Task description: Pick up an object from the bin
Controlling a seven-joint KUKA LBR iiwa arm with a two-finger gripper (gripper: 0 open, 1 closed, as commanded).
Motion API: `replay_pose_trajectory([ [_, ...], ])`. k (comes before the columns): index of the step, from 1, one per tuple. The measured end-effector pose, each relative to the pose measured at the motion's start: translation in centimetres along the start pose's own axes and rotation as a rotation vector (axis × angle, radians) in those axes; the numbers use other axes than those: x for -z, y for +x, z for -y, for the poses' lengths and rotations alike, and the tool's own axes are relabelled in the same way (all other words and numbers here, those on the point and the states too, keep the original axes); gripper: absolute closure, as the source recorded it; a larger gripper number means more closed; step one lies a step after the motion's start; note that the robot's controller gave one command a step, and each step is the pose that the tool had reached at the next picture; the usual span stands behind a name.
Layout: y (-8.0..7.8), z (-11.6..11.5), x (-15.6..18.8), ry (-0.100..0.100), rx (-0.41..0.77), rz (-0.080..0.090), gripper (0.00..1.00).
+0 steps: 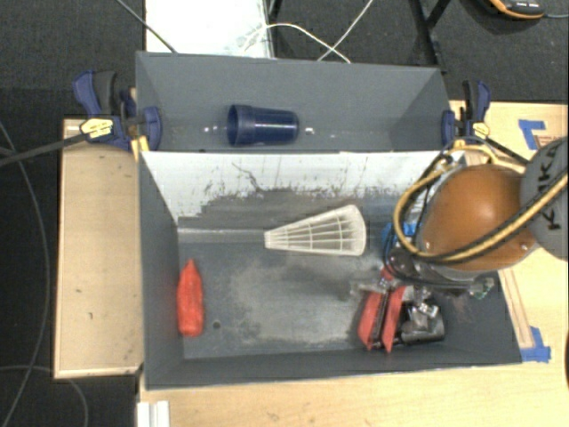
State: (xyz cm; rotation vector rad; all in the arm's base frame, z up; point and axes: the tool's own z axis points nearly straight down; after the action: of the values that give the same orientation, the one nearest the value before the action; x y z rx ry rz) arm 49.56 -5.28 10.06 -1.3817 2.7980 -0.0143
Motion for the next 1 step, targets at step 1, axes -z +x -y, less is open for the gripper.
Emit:
replay_pose_trajectory([
  [1, -0.21, -0.93, -2.88, -0.009, -0.088, -0.011, 0.0],
])
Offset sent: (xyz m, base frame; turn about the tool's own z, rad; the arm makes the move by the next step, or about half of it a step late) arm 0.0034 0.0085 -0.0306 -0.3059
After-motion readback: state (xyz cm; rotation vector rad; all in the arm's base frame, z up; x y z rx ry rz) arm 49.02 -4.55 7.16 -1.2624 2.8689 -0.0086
